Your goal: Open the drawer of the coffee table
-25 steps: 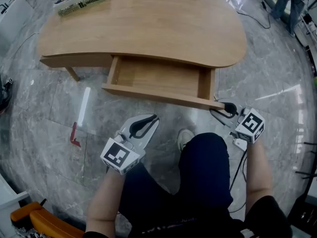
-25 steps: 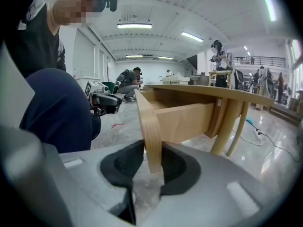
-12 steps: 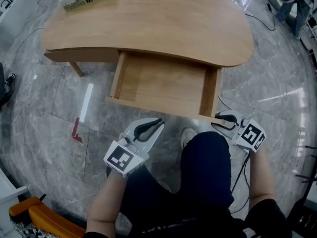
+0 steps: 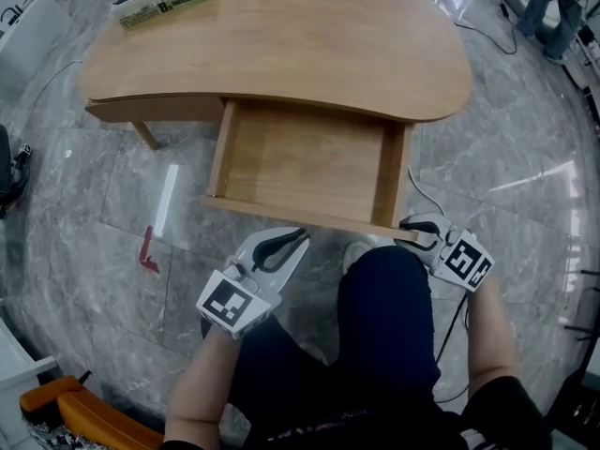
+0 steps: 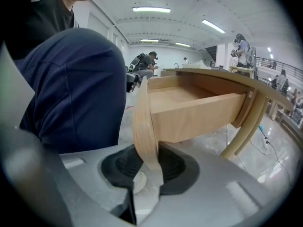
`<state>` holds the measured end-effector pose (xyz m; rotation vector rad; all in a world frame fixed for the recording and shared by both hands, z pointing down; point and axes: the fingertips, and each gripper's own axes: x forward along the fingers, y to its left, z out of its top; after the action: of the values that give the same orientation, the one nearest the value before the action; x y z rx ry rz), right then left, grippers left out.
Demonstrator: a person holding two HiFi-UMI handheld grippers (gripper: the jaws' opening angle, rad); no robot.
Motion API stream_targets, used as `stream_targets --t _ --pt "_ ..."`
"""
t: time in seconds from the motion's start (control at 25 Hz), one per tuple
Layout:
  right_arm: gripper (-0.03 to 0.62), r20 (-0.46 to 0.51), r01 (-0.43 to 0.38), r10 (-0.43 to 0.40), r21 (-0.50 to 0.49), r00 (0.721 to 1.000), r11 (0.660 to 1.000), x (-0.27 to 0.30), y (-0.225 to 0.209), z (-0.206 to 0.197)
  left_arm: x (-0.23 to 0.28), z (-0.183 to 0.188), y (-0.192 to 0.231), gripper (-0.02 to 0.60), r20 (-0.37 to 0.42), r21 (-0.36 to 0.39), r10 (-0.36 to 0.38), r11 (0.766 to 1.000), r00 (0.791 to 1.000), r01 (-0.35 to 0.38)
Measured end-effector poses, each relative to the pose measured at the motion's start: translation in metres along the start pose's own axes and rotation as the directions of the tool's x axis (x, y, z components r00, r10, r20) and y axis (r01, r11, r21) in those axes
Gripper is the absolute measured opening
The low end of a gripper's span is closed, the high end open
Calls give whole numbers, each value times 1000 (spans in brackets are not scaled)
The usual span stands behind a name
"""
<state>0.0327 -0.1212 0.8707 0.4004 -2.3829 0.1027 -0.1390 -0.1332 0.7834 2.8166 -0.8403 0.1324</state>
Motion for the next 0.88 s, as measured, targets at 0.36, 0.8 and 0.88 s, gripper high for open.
stream_targets --t 0.36,0.8,0.88 --pt "107 34 16 -18 62 999 998 0 5 -3 -6 3 -3 38 10 3 9 1000 1000 -9" --pt "2 364 110 -208 272 908 956 -82 -8 90 -10 15 9 16 49 -7 36 999 998 -36" --pt "2 375 147 -244 270 894 952 -85 -17 106 -9 19 10 6 57 -4 49 999 997 -49"
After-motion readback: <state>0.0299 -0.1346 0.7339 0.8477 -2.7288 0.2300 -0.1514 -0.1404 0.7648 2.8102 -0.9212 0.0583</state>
